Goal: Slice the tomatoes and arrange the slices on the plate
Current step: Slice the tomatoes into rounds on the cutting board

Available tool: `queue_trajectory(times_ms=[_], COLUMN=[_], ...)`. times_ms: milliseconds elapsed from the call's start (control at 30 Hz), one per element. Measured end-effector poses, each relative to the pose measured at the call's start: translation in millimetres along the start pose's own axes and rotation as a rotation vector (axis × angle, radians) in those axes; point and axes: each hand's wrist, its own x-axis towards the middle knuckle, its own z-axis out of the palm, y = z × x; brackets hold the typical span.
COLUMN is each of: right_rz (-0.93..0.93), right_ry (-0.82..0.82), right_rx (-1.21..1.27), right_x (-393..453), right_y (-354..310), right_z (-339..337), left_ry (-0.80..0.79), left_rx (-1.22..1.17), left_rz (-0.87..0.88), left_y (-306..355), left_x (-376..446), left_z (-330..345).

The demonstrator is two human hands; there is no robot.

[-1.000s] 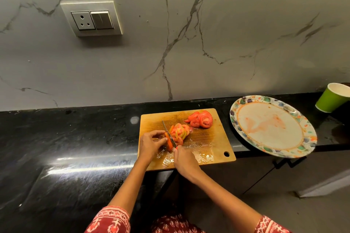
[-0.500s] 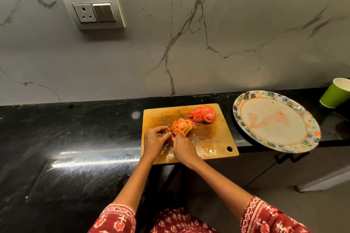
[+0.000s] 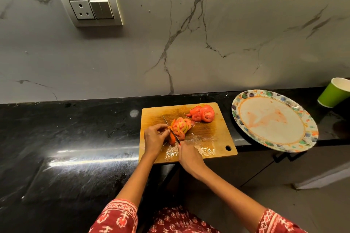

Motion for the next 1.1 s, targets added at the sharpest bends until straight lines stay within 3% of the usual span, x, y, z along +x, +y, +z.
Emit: queue_trajectory(times_ms=[667,733,867,1100], right_rz=[-0.019,-0.017,-0.013,-0.008], right_ry=[-0.049,-0.044,-0.033,-0.053], right_rx=[-0.048,-0.034,-0.019,0.001], right_x=[-1,1,1,0], right_y=[-1,-3,-4,-5], right_z=[-6,-4,-1,0], left_ry=[-0.032,0.011,0.007,-0.072], left_rx=[-0.015,-0.017,-0.159,-0.317], left_rz=[0.012,-0.043,-0.317,-0.501], left_y=[-6,-9,-9,-5], left_x=[4,2,-5,-2], left_z=[-9,-7,-3,-1])
